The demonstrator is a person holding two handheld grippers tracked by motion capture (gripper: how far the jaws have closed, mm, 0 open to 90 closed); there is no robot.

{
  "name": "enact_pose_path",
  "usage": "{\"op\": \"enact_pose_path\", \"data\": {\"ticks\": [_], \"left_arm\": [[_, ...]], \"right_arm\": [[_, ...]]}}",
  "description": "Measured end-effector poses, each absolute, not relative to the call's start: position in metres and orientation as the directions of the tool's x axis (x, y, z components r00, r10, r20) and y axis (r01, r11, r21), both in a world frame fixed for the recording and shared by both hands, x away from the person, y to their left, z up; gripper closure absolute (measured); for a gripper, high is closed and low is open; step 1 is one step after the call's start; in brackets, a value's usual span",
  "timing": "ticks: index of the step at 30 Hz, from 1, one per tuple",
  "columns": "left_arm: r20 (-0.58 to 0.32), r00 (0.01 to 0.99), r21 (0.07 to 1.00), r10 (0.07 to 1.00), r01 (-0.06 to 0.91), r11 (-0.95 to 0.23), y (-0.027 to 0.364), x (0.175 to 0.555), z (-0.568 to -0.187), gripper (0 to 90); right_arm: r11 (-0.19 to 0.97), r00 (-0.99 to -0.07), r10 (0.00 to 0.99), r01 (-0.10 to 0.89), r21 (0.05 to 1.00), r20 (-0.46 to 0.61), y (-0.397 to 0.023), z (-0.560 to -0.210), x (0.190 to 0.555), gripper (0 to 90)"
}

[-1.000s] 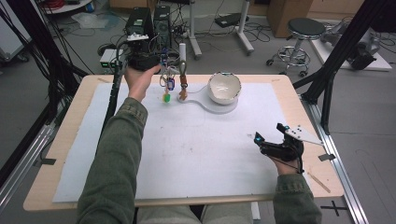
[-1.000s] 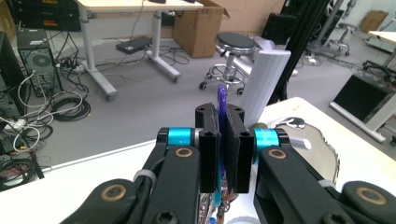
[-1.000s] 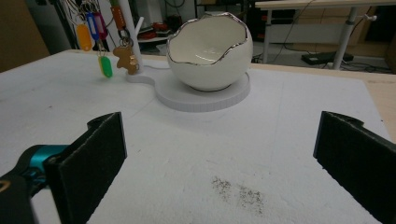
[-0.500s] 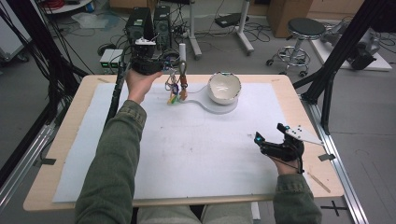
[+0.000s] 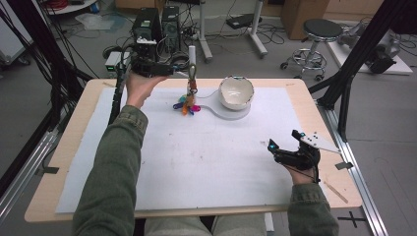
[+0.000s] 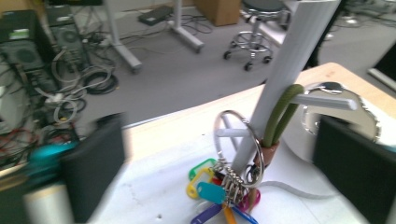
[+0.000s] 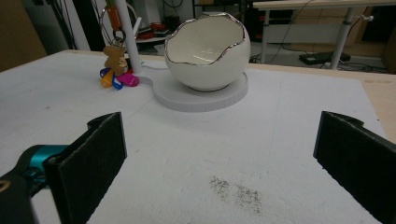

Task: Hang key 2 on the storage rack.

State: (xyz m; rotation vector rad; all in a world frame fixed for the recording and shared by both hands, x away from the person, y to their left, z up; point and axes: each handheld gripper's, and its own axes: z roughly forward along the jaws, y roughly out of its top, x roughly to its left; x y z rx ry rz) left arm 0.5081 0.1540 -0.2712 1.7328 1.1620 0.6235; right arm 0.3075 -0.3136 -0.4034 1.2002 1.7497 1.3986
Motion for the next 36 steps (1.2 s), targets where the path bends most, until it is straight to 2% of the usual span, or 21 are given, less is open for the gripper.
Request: {"op": "enact_pose_path", "data": {"ticks": [13, 36], "left_arm": [[-0.090, 0.402, 0.932, 0.911, 0.356, -0.065, 0.177, 0.485, -0.270, 1.6], [-0.095, 0.375, 0.950, 0.922, 0.311, -0.029, 0.219, 0.444, -0.264, 1.6]], "right_arm": [[0.042, -0.413, 0.907, 0.281, 0.959, 0.081, -0.314, -0.403, 0.307, 1.6], [0.050, -0.408, 0.910, 0.278, 0.959, 0.071, -0.313, -0.404, 0.308, 1.7]]}}
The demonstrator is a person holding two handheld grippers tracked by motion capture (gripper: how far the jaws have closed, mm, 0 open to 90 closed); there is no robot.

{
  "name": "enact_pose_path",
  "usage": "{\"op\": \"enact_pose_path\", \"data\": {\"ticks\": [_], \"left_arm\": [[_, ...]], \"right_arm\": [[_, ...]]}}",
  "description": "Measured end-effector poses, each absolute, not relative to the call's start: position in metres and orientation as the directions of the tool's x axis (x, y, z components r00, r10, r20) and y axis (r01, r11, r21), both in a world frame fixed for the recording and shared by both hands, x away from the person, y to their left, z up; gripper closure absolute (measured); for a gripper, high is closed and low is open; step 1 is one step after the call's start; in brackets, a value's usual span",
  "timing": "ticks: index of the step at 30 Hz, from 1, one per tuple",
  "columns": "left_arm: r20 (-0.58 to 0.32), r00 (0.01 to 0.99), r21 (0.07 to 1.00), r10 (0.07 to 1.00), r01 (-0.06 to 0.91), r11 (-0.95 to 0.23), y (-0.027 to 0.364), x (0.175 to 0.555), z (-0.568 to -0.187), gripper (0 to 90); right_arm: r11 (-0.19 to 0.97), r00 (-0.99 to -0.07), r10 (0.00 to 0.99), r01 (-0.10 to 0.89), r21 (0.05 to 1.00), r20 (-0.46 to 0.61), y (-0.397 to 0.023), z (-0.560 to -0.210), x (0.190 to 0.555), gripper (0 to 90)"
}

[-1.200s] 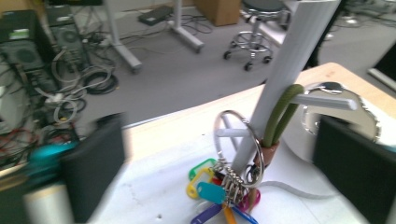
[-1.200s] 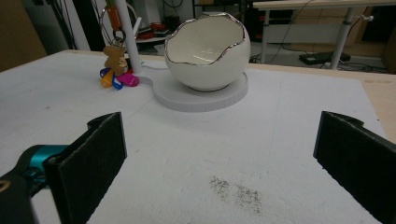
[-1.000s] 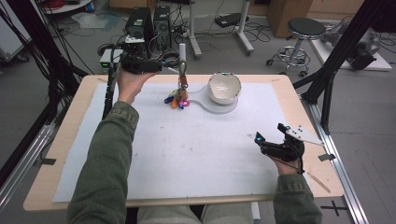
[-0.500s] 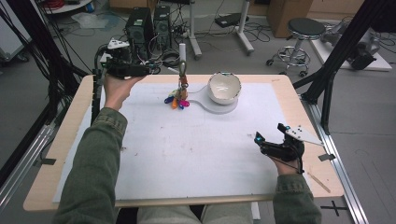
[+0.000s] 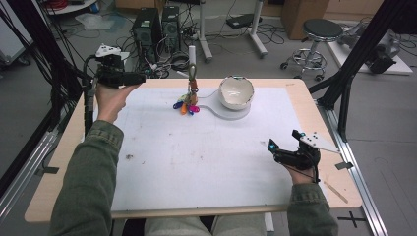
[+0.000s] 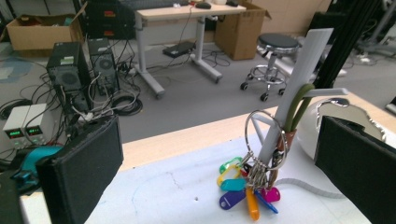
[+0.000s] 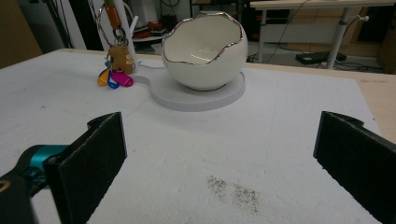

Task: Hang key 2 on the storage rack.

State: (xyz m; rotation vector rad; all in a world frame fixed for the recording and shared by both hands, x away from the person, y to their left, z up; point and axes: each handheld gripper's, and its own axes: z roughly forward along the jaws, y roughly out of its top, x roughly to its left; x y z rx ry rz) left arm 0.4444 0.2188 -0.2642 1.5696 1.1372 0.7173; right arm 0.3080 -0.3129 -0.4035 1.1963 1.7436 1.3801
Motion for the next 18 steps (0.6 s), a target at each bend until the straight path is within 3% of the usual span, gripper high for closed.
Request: {"op": "enact_pose_path", "data": {"ticks": [18], "left_arm": [[-0.073, 0.393, 0.943, 0.917, 0.326, -0.065, 0.230, 0.416, -0.284, 1.6]], "right_arm": [[0.052, -0.409, 0.910, 0.282, 0.958, 0.071, -0.312, -0.403, 0.308, 1.6]]}}
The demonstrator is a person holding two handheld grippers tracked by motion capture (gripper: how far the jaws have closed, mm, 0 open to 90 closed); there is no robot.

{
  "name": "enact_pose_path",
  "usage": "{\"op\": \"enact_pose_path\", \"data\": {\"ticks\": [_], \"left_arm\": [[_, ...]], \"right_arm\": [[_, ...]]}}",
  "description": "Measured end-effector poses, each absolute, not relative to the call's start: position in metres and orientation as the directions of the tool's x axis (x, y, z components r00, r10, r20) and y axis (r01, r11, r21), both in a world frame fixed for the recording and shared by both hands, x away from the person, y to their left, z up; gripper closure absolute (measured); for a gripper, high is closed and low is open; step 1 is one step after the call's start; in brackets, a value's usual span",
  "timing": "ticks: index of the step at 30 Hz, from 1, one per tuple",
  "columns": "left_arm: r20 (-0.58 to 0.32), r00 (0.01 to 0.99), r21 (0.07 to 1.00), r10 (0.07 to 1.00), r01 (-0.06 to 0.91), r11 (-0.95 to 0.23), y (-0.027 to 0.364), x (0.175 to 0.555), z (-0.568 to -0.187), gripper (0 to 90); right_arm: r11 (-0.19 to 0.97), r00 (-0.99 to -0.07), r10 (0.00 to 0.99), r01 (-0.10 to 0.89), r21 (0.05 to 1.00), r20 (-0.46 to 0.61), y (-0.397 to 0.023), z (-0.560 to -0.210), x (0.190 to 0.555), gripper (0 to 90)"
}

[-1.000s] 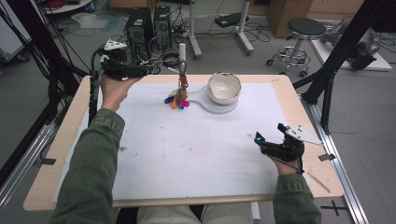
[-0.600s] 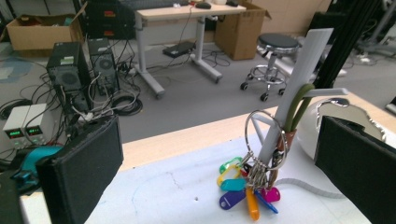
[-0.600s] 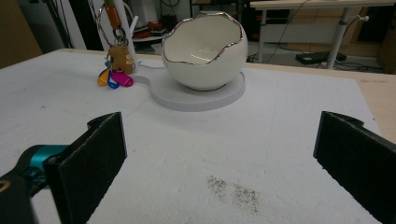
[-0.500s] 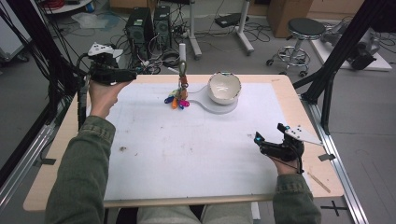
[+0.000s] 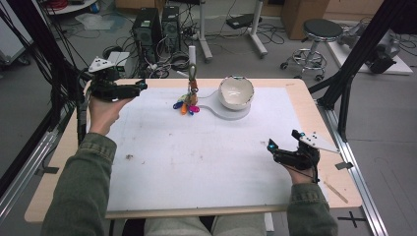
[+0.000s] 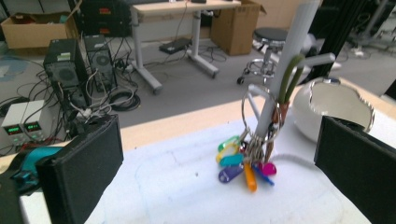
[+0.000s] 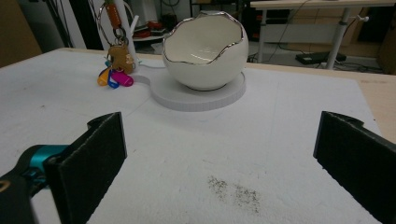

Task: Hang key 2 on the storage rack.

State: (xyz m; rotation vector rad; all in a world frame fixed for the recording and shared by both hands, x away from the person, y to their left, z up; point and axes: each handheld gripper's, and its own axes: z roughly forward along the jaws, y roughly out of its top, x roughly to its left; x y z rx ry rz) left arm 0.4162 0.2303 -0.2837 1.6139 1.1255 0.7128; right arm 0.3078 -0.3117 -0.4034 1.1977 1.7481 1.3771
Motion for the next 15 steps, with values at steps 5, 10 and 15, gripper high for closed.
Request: {"op": "enact_pose_path", "data": {"ticks": [5, 10, 15], "left_arm": [[-0.062, 0.388, 0.947, 0.920, 0.315, -0.068, 0.233, 0.407, -0.287, 1.6], [-0.060, 0.399, 0.948, 0.915, 0.309, -0.073, 0.235, 0.400, -0.292, 1.6], [-0.058, 0.420, 0.952, 0.906, 0.297, -0.076, 0.234, 0.390, -0.298, 1.6]], "right_arm": [[0.051, -0.408, 0.910, 0.281, 0.958, 0.071, -0.312, -0.403, 0.308, 1.6], [0.050, -0.408, 0.910, 0.282, 0.958, 0.073, -0.312, -0.403, 0.308, 1.6], [0.050, -0.408, 0.910, 0.281, 0.958, 0.073, -0.312, -0.403, 0.308, 1.6]]}}
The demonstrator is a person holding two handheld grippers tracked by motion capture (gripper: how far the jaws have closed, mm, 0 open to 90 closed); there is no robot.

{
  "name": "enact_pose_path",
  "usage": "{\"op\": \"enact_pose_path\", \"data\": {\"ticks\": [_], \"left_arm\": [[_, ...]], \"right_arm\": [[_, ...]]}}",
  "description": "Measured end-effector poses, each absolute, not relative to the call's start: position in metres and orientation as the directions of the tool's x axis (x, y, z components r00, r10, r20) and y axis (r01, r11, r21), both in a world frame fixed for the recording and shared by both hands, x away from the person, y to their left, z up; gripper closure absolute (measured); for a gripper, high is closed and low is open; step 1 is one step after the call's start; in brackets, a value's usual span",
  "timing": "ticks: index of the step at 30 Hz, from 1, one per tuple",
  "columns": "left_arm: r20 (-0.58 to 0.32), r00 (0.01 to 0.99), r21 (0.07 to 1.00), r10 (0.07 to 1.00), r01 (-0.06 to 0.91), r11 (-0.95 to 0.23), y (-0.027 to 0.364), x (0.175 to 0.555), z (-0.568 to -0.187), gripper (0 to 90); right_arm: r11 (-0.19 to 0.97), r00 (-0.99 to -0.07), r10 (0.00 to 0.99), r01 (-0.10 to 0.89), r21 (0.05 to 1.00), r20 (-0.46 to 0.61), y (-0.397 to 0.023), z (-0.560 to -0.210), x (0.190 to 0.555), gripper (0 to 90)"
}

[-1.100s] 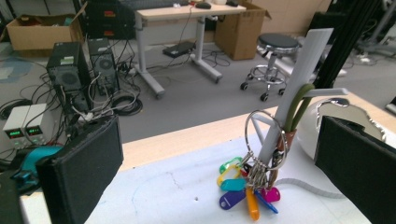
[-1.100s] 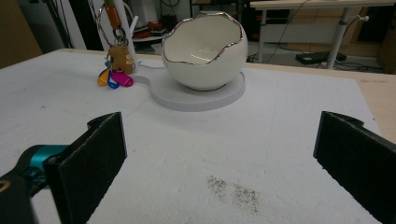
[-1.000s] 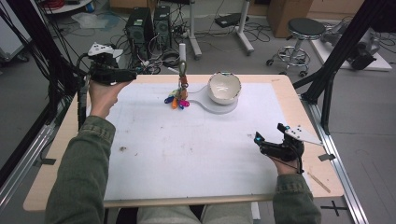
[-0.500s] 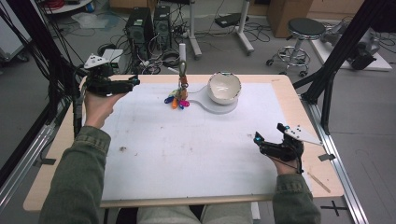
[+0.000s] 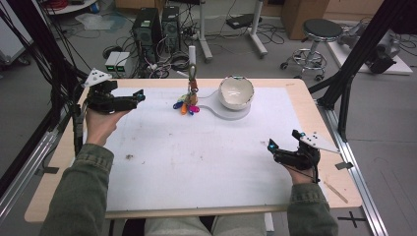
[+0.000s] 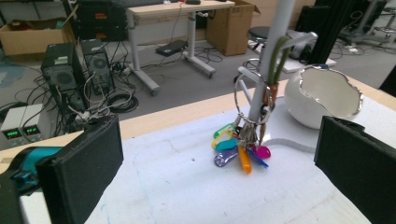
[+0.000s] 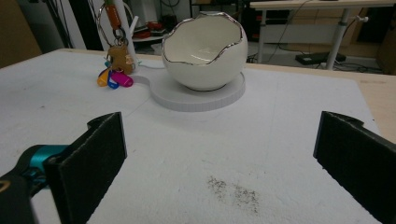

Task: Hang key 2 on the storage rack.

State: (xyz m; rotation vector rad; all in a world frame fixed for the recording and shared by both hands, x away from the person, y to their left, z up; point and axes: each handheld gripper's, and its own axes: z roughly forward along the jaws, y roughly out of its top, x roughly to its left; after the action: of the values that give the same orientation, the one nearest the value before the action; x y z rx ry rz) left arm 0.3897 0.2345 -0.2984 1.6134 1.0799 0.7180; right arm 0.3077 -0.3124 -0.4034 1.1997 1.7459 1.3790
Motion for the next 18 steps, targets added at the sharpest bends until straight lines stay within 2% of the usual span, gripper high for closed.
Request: {"op": "enact_pose_path", "data": {"ticks": [3, 7, 18], "left_arm": [[-0.081, 0.409, 0.951, 0.909, 0.304, -0.052, 0.239, 0.386, -0.304, 1.6], [-0.064, 0.412, 0.953, 0.909, 0.297, -0.067, 0.240, 0.377, -0.310, 1.6], [-0.086, 0.393, 0.957, 0.916, 0.288, -0.033, 0.252, 0.359, -0.325, 1.6]], "right_arm": [[0.052, -0.407, 0.911, 0.279, 0.959, 0.069, -0.313, -0.403, 0.307, 1.6], [0.053, -0.406, 0.912, 0.277, 0.959, 0.067, -0.313, -0.404, 0.308, 1.7], [0.054, -0.405, 0.912, 0.283, 0.958, 0.068, -0.312, -0.404, 0.307, 1.6]]}}
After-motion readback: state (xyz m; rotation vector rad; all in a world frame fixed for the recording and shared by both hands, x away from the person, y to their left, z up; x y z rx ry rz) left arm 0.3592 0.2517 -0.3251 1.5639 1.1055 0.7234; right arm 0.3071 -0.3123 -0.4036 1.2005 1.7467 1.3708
